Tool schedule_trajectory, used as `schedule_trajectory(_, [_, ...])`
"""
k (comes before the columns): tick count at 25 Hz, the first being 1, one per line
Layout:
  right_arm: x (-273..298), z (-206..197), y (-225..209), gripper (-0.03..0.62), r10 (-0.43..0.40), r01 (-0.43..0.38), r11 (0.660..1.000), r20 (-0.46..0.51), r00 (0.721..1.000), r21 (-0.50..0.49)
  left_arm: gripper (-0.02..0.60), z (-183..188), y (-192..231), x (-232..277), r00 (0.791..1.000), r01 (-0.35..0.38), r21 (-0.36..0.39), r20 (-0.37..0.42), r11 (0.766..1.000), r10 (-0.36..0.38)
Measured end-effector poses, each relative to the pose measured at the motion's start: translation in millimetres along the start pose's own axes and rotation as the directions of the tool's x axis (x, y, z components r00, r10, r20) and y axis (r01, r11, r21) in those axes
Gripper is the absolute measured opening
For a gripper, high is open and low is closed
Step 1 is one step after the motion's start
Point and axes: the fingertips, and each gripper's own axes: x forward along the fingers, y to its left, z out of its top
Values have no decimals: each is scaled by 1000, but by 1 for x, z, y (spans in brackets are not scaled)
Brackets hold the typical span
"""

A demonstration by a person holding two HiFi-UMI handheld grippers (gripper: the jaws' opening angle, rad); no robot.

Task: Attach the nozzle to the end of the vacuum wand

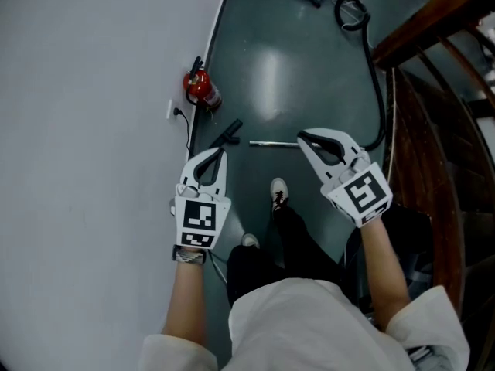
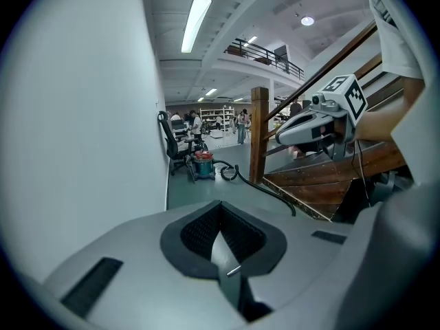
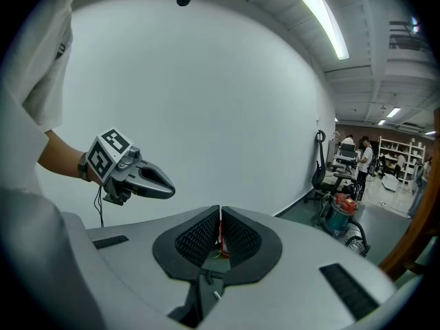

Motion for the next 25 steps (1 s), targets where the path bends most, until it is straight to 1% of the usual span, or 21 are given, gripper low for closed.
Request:
schedule_trajectory(2, [5,-13,2,28,2,-2,1000,-3,1000,-5,-3,-9,-6,4,1000,2,6,-5,1000,-2])
schedule_trajectory(6, [32,-40,16,28,16,-16,1000,-6,1000,-4,-3,-50,-3,18,1000,7,11,-17,1000,-7])
schedule_trajectory(10, [49,-71,19,28,19,-19,1000,-31,999,-2,-3,-83,-2,38,1000,14,-9,-25,1000,-14])
schedule_trajectory(14, [56,-88,15,28,17,-17,1000,-38,999,-5,-3,-103,1,51,1000,10,-26,-29,1000,-11])
schedule_trajectory(19, [66,-110,5,28,-2,1,1000,-38,999,-17,-3,-124,10,69,1000,3,-25,-17,1000,-3])
schedule_trajectory(25, [86,-150,2,28,3,-4,1000,-33,999,-27,-3,-162,19,96,1000,-12,-27,-21,1000,12])
